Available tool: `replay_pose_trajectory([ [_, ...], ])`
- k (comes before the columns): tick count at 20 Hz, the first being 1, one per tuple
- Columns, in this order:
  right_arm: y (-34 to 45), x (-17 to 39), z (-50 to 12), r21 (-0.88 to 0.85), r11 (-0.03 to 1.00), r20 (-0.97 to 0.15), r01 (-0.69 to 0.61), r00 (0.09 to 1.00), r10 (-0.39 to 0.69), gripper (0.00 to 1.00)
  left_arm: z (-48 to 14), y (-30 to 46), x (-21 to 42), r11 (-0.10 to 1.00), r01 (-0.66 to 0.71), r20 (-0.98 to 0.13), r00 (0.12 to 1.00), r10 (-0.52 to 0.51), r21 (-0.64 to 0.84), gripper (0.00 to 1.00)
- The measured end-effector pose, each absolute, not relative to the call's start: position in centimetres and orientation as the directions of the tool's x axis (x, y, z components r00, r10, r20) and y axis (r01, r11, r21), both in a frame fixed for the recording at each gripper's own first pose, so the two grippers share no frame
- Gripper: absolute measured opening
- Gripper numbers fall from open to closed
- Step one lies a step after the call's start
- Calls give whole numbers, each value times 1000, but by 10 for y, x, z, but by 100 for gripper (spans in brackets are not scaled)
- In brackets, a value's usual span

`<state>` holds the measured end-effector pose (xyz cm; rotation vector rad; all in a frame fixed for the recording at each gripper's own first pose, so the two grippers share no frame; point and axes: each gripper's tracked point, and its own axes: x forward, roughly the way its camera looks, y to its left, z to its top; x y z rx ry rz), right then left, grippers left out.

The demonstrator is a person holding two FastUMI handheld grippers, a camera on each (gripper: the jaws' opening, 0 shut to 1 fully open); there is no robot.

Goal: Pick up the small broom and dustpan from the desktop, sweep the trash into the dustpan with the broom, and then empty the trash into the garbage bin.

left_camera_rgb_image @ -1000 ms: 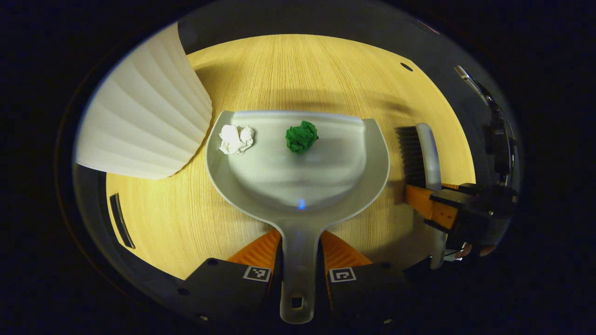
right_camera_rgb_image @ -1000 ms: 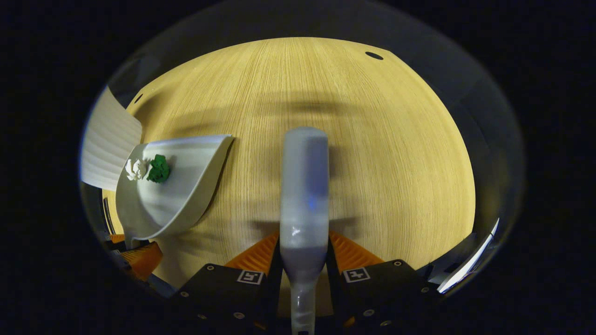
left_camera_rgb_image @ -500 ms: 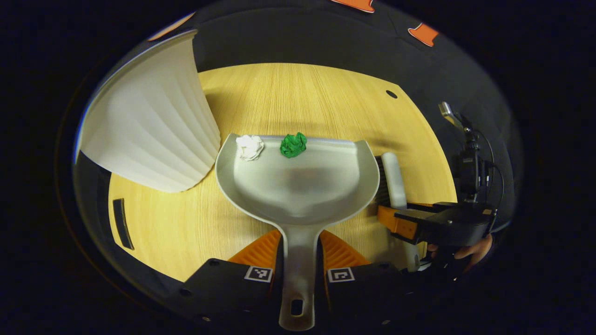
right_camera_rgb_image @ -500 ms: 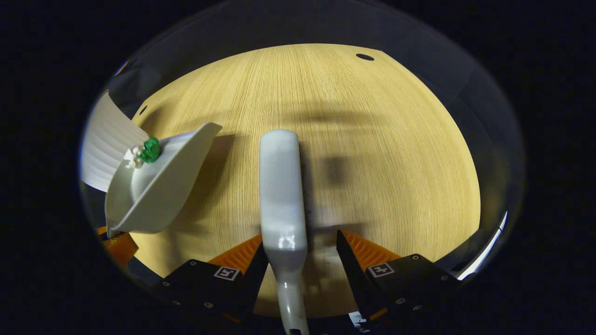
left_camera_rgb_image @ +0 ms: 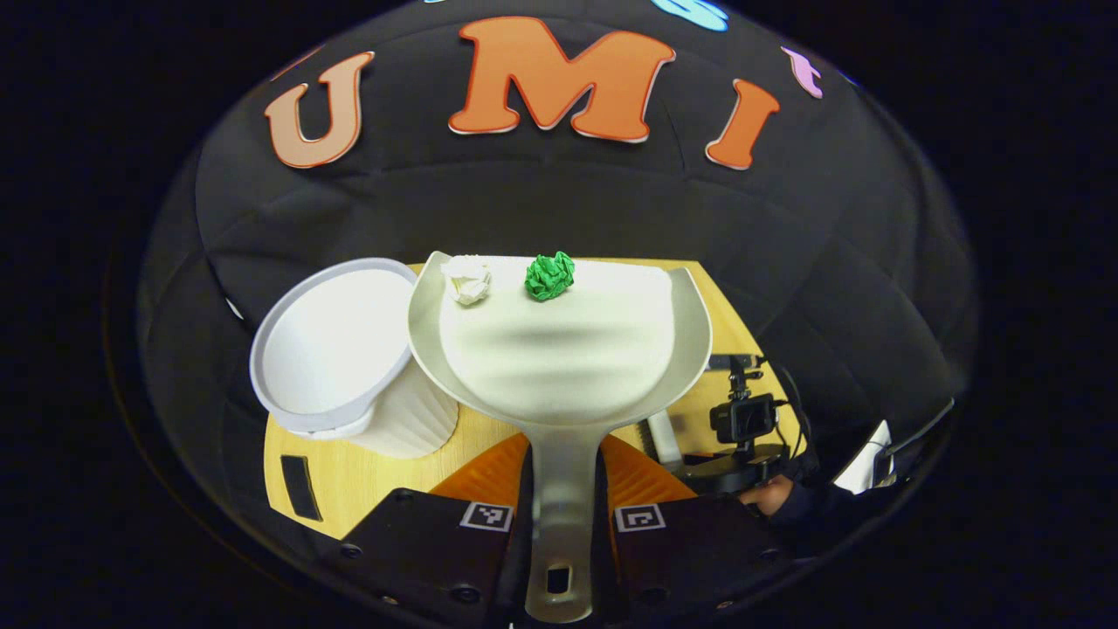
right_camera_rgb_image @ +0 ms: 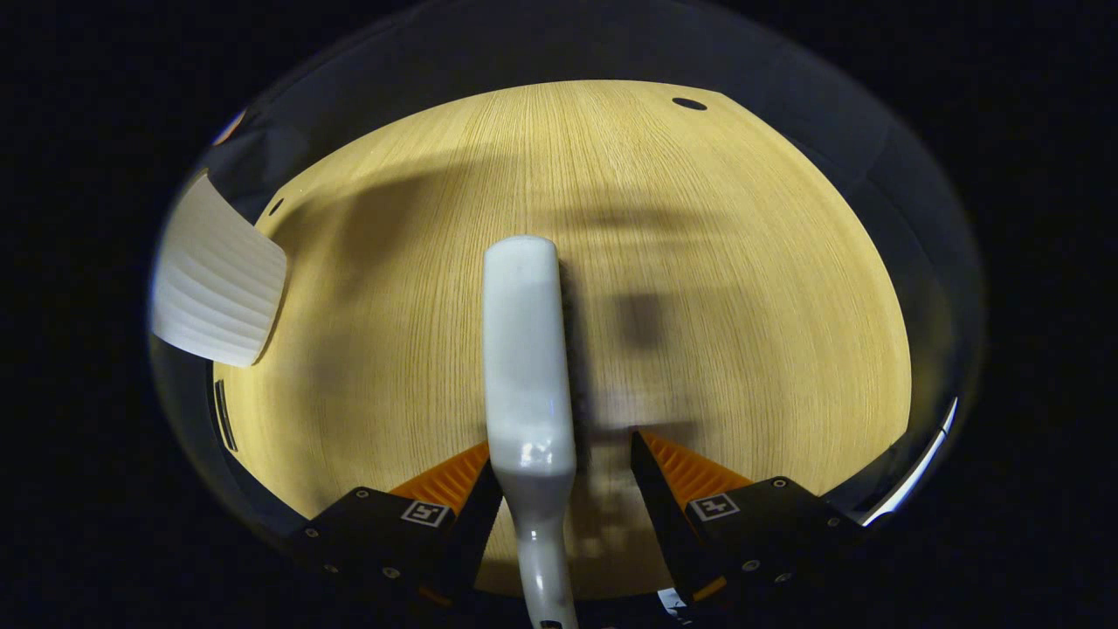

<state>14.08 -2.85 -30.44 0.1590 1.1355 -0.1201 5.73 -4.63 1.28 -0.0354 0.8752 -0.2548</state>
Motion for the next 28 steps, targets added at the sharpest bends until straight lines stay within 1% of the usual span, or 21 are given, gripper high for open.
replay_pose_trajectory([
  [1, -27, 141, -304, 69, 983, -907, 173, 421, -11, 84, 25, -33, 59, 972, 191, -750, 621, -226, -135, 28],
  [2, -25, 143, -303, 75, 983, -905, 169, 426, -4, 85, 42, 4, 64, 985, 143, -741, 650, -170, -101, 28],
  [3, -22, 141, -302, 80, 982, -903, 169, 430, 0, 86, 44, 25, 62, 991, 111, -744, 656, -127, -71, 28],
  [4, -20, 143, -301, 87, 982, -901, 170, 435, 4, 89, 48, 66, 60, 998, 52, -751, 658, -55, -28, 28],
  [5, -19, 145, -300, 87, 981, -900, 171, 436, 4, 93, 51, 99, 57, 1000, 3, -760, 650, -8, -8, 28],
  [6, -17, 146, -300, 87, 981, -898, 171, 439, 3, 94, 53, 144, 57, 998, -50, -769, 636, 58, 34, 28],
  [9, -17, 149, -297, 81, 981, -894, 175, 447, -5, 96, 46, 195, 59, 986, -59, -784, 601, 157, 153, 28],
  [12, -15, 150, -297, 83, 980, -893, 179, 450, -7, 96, 38, 228, 60, 967, -20, -815, 534, 225, 254, 28],
  [14, -16, 151, -295, 81, 980, -890, 182, 456, -11, 96, 37, 239, 58, 939, 44, -822, 499, 275, 341, 28],
  [15, -17, 150, -294, 79, 980, -889, 185, 458, -15, 96, 43, 246, 56, 909, 84, -810, 492, 318, 408, 28],
  [17, -16, 150, -294, 78, 980, -889, 185, 458, -16, 96, 47, 251, 54, 873, 154, -806, 483, 342, 462, 28],
  [18, -14, 150, -294, 78, 980, -889, 182, 458, -14, 96, 54, 256, 53, 832, 213, -798, 477, 369, 512, 28],
  [19, -11, 150, -295, 78, 981, -889, 177, 458, -12, 96, 64, 257, 54, 769, 281, -777, 482, 405, 575, 28],
  [22, -8, 152, -293, 85, 981, -887, 173, 463, -5, 96, 72, 262, 60, 650, 384, -742, 488, 460, 656, 28],
  [23, -8, 152, -293, 82, 982, -886, 172, 464, -7, 96, 74, 264, 60, 606, 415, -729, 490, 479, 678, 31],
  [24, -8, 151, -293, 81, 982, -885, 171, 466, -9, 96, 75, 267, 61, 565, 444, -716, 495, 493, 696, 28],
  [25, -8, 151, -293, 81, 982, -884, 173, 467, -9, 96, 75, 267, 62, 549, 455, -711, 500, 495, 702, 28],
  [26, -9, 151, -292, 82, 981, -882, 174, 471, -10, 96, 73, 263, 62, 576, 430, -714, 510, 480, 695, 28],
  [28, -11, 148, -288, 85, 981, -879, 176, 477, -9, 96, 68, 252, 65, 668, 365, -736, 525, 427, 648, 28],
])
